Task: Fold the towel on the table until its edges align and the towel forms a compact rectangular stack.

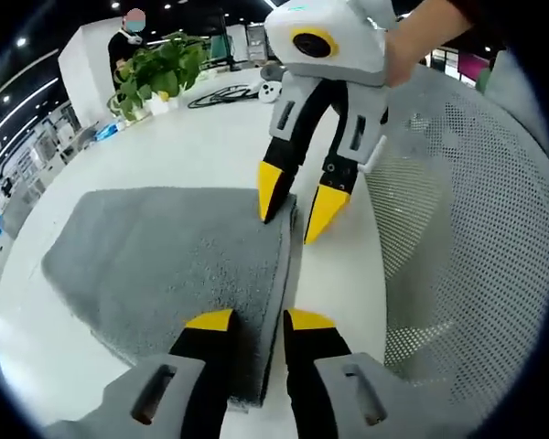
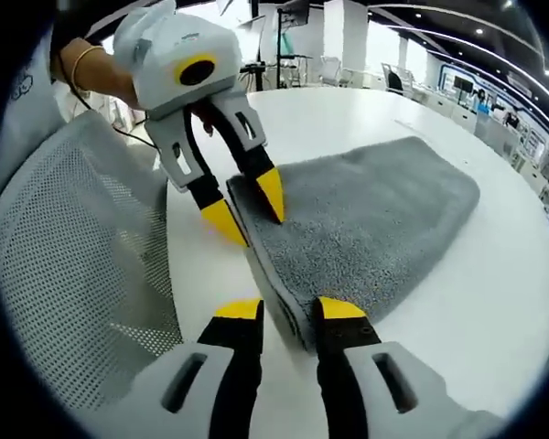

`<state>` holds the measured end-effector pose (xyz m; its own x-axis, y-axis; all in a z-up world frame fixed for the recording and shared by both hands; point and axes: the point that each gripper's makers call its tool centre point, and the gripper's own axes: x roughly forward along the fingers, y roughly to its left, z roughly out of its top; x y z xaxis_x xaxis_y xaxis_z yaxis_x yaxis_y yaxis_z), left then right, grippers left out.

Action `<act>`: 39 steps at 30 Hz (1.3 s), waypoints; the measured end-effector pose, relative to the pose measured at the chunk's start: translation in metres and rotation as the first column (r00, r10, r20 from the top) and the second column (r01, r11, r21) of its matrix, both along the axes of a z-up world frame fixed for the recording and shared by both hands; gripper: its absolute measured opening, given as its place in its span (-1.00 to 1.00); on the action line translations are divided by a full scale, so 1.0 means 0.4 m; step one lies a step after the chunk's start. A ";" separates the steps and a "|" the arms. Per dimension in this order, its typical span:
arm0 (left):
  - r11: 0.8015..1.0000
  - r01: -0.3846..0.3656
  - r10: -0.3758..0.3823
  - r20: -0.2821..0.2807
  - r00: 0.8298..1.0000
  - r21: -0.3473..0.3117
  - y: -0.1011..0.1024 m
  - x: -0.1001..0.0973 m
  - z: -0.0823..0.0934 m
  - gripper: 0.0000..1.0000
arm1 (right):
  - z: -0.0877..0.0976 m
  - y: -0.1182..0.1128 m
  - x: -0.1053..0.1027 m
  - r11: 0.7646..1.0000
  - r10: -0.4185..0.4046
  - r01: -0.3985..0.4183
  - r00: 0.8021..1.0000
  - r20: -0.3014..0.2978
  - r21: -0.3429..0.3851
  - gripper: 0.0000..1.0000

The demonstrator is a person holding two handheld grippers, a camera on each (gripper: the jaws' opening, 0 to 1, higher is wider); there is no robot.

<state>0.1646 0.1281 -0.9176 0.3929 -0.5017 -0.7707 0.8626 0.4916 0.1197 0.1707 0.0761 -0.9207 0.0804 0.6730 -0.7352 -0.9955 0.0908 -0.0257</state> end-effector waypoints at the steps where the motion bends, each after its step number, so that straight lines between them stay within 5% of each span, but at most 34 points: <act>1: 1.000 -0.002 0.002 -0.001 1.000 0.001 0.001 0.002 -0.002 -0.59 | 0.000 0.001 -0.002 1.000 0.002 -0.002 1.000 0.004 -0.006 -0.58; 9: 1.000 0.006 -0.006 0.015 1.000 0.000 0.003 0.005 -0.004 -0.63 | -0.003 0.001 0.014 0.999 0.016 -0.014 0.999 0.050 -0.035 -0.76; 17: 1.000 -0.002 0.002 0.013 1.000 0.023 -0.001 0.008 -0.006 -0.69 | -0.003 0.000 0.007 0.987 0.145 -0.133 0.979 0.146 -0.089 -0.78; 21: 1.000 -0.015 0.014 0.023 1.000 0.016 0.001 0.021 -0.002 -0.81 | -0.004 0.004 0.020 0.989 0.129 -0.115 0.980 0.154 -0.098 -0.89; 30: 0.999 -0.032 0.030 -0.049 0.998 -0.039 0.007 0.030 0.003 -0.85 | 0.001 0.005 0.038 0.998 0.003 -0.003 1.000 0.000 -0.062 -0.94; 39: 1.000 -0.005 0.004 -0.073 0.997 -0.016 0.006 0.028 0.029 -0.86 | 0.023 0.003 0.040 0.999 -0.015 0.014 1.000 -0.004 -0.052 -0.94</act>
